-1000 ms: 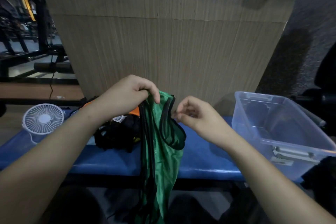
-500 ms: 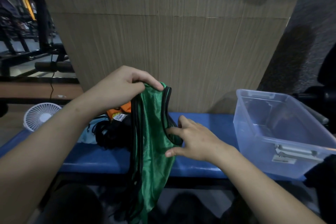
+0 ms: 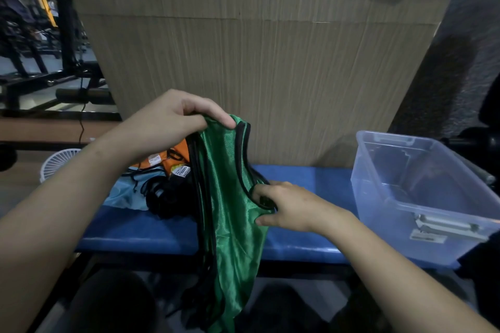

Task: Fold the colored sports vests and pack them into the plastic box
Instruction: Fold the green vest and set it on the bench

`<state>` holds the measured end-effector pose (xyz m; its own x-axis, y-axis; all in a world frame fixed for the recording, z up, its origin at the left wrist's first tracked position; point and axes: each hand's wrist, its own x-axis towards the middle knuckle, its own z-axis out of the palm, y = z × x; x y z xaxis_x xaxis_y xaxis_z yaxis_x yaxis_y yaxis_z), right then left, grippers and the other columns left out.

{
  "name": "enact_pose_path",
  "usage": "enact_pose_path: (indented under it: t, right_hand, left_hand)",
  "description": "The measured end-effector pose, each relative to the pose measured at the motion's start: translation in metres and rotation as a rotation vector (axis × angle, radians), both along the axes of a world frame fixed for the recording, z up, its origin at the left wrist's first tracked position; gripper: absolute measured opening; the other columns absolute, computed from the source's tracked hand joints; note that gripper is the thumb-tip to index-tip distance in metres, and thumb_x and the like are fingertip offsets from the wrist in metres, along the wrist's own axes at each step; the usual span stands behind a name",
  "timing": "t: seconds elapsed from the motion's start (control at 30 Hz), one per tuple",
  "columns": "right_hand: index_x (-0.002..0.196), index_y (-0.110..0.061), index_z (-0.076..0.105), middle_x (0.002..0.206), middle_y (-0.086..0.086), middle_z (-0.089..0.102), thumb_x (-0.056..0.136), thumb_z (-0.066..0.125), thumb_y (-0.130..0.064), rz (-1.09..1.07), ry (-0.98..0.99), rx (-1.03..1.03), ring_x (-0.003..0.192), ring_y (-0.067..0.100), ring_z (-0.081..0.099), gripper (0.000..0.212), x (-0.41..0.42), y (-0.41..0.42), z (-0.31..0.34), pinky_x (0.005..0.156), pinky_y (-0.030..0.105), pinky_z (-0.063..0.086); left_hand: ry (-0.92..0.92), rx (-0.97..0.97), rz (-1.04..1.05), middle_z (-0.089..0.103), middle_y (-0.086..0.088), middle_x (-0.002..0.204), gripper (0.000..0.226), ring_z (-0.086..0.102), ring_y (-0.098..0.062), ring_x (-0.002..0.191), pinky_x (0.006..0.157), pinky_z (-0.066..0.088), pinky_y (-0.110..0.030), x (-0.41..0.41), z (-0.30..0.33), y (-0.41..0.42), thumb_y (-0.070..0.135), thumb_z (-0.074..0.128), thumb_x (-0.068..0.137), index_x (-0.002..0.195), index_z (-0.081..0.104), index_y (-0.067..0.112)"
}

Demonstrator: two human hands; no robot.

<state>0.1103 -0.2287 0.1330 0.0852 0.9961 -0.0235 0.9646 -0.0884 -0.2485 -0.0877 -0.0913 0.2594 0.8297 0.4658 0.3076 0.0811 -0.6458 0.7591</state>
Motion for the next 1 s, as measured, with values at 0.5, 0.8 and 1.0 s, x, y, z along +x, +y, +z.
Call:
enact_pose_path:
  t: [0.5,0.8,1.0]
  right_hand:
    - [0.078,-0.027,0.032,0.064,-0.005,0.043,0.079,0.081,-0.025,-0.001,0.093,0.161,0.061,0.011,0.037,0.049,0.022,-0.005,-0.008,0.061,0.041,0.042]
    - [0.071,-0.025,0.029,0.065,0.001,0.044,0.079,0.082,-0.038,0.068,0.066,0.214,0.062,0.014,0.038,0.055,0.037,-0.015,-0.009,0.065,0.041,0.044]
    - [0.070,-0.019,0.032,0.066,0.003,0.043,0.086,0.065,-0.045,0.198,0.067,0.222,0.062,0.019,0.043,0.045,0.037,-0.026,-0.007,0.063,0.042,0.045]
  left_hand:
    - [0.022,0.302,-0.039,0.071,0.014,0.108,0.047,0.063,0.000,0.105,0.086,0.040,-0.004,-0.004,-0.011,0.014,-0.017,0.052,0.088,0.102,0.078,0.021]
    - [0.056,0.397,-0.076,0.068,0.016,0.112,0.050,0.063,-0.007,0.110,0.094,0.046,-0.021,-0.009,-0.022,0.031,-0.014,0.055,0.088,0.105,0.076,0.028]
    - [0.049,0.447,-0.141,0.067,0.014,0.112,0.050,0.062,-0.008,0.114,0.098,0.042,-0.014,-0.006,-0.033,0.035,-0.017,0.056,0.086,0.107,0.076,0.024]
